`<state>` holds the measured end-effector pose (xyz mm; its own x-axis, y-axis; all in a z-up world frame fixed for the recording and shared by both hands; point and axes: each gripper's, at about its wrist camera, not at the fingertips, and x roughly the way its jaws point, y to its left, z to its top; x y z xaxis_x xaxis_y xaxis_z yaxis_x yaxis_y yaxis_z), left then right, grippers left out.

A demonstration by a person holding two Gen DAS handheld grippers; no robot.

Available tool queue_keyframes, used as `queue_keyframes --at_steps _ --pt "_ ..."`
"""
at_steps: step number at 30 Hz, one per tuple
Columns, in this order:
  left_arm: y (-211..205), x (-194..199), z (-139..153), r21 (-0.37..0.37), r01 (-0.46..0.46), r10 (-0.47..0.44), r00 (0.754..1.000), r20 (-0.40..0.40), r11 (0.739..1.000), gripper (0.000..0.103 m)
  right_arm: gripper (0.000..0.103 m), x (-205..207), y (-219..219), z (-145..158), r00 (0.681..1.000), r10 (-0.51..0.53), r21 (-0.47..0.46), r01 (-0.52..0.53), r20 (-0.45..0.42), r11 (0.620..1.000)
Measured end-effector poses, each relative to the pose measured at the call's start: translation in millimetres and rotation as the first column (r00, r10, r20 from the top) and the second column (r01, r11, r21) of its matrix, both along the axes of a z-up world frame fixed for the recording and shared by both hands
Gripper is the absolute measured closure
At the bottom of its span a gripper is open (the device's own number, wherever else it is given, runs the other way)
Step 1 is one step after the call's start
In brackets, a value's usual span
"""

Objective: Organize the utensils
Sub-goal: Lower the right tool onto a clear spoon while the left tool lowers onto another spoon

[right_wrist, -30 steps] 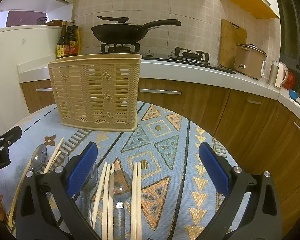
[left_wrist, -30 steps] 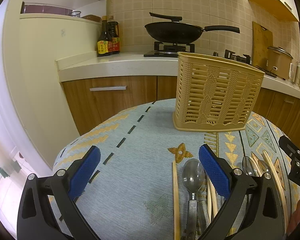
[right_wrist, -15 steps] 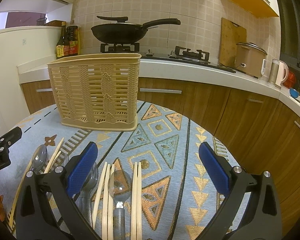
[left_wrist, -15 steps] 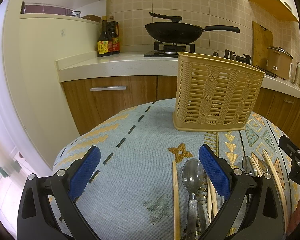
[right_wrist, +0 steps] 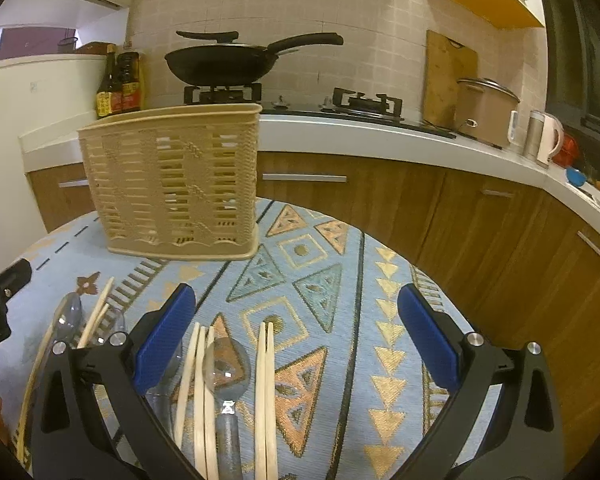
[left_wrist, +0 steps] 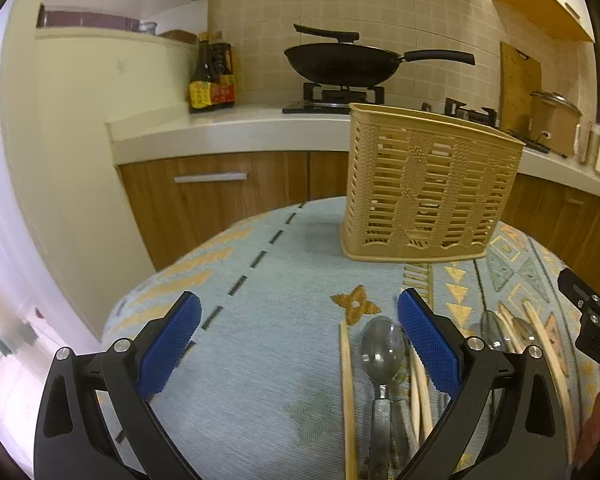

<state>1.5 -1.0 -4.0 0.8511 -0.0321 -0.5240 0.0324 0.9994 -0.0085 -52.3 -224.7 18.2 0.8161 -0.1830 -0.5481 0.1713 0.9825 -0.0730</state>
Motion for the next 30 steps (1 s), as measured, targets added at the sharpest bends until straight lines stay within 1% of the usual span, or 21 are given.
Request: queue_keyframes --at_steps 1,2,3,4,6,7,8,9,10,12,13,14,15,16,17,19,21,23,25,28,30 --pt "3.1 1.6 -0.1 -0.022 0.013 -0.013 1.0 -0.014 1.0 0.009 0.007 0.2 -3.4 1.9 1.0 -0.001 0.024 0.002 -0.007 1.0" --pt "7.6 3.3 -0.7 -0.055 0.034 -0.036 0.999 -0.032 0.998 0.014 0.007 1.0 -6.6 3.8 1.0 -0.011 0.039 0.012 -0.02 0.999" --pt "15.3 5.6 -0.7 -0.106 0.069 -0.076 0.995 -0.063 0.992 0.016 0.007 2.8 -10.4 6.6 0.999 -0.021 0.049 0.024 -0.045 0.999" --pt "19.5 7.8 -0.3 -0.133 0.088 -0.1 0.991 -0.087 0.987 0.02 0.007 4.8 -13.9 9.8 0.997 -0.033 0.048 0.037 -0.076 0.998" --pt "29.9 13.5 4.4 -0.206 0.153 -0.186 0.97 -0.155 0.967 0.021 0.007 8.2 -17.9 15.0 0.991 -0.013 0.047 0.019 -0.135 0.999" --pt "32.2 13.5 5.8 -0.225 0.167 -0.207 0.964 -0.169 0.96 0.023 0.007 9.9 -19.4 17.6 0.985 0.001 0.046 0.007 -0.173 0.999" --pt "33.3 13.3 8.4 -0.239 0.191 -0.238 0.953 -0.187 0.952 0.023 0.011 10.3 -20.2 18.4 0.981 0.01 0.045 -0.001 -0.194 0.999" --pt "32.2 14.1 10.0 -0.237 0.222 -0.276 0.934 -0.227 0.946 0.023 0.015 10.1 -20.0 19.7 0.974 0.029 0.046 -0.02 -0.226 0.999" --pt "29.0 14.4 8.5 -0.219 0.229 -0.283 0.923 -0.261 0.948 0.023 0.016 9.4 -19.7 19.8 0.966 0.047 0.054 -0.035 -0.253 0.998" --pt "24.2 16.3 0.6 -0.173 0.232 -0.28 0.893 -0.352 0.957 0.03 0.024 10.0 -20.5 17.3 0.946 0.066 0.079 -0.043 -0.317 0.996" --pt "24.7 15.0 -3.0 -0.181 0.238 -0.291 0.878 -0.379 0.954 0.04 0.026 10.4 -21.6 14.6 0.933 0.079 0.099 -0.047 -0.351 0.994" --pt "25.1 14.7 -8.7 -0.204 0.248 -0.312 0.858 -0.409 0.947 0.044 0.03 10.0 -22.6 11.4 0.92 0.102 0.127 -0.058 -0.379 0.99" --pt "24.3 13.9 -14.6 -0.241 0.259 -0.343 0.832 -0.437 0.935 0.045 0.032 9.4 -23.1 10.0 0.91 0.12 0.151 -0.064 -0.397 0.987" --pt "24.8 13.8 -18.1 -0.258 0.265 -0.359 0.819 -0.449 0.929 0.048 0.034 8.7 -24.5 7.8 0.897 0.141 0.181 -0.069 -0.419 0.981" --pt "22.9 13.1 -20.3 -0.271 0.274 -0.374 0.806 -0.458 0.923 0.055 0.039 8.7 -24.5 6.7 0.889 0.152 0.193 -0.073 -0.433 0.978" --pt "19.1 13.4 -21.3 -0.296 0.29 -0.402 0.787 -0.468 0.91 0.061 0.045 8.3 -22.5 2.9 0.867 0.175 0.199 -0.09 -0.467 0.976" --pt "15.0 16.8 -21.3 -0.311 0.297 -0.419 0.771 -0.48 0.903 0.063 0.05 8.0 -20.5 0.9 0.849 0.194 0.207 -0.102 -0.491 0.973" --pt "5.4 17.6 -22.4 -0.285 0.321 -0.425 0.759 -0.492 0.903 0.075 0.055 9.1 -20.2 -0.8 0.833 0.202 0.215 -0.103 -0.515 0.971" --pt "-2.2 20.5 -23.2 -0.255 0.34 -0.425 0.749 -0.508 0.905 0.077 0.056 8.8 -21.1 -1.3 0.822 0.207 0.214 -0.106 -0.53 0.971" --pt "-13.6 24.2 -30.8 -0.228 0.36 -0.425 0.721 -0.547 0.904 0.088 0.058 12.6 -24.7 -4.6 0.801 0.222 0.233 -0.107 -0.556 0.967" --pt "-19.3 25.4 -34.8 -0.21 0.372 -0.423 0.707 -0.567 0.904 0.088 0.058 14.5 -25.5 -8.9 0.782 0.236 0.249 -0.107 -0.576 0.963"
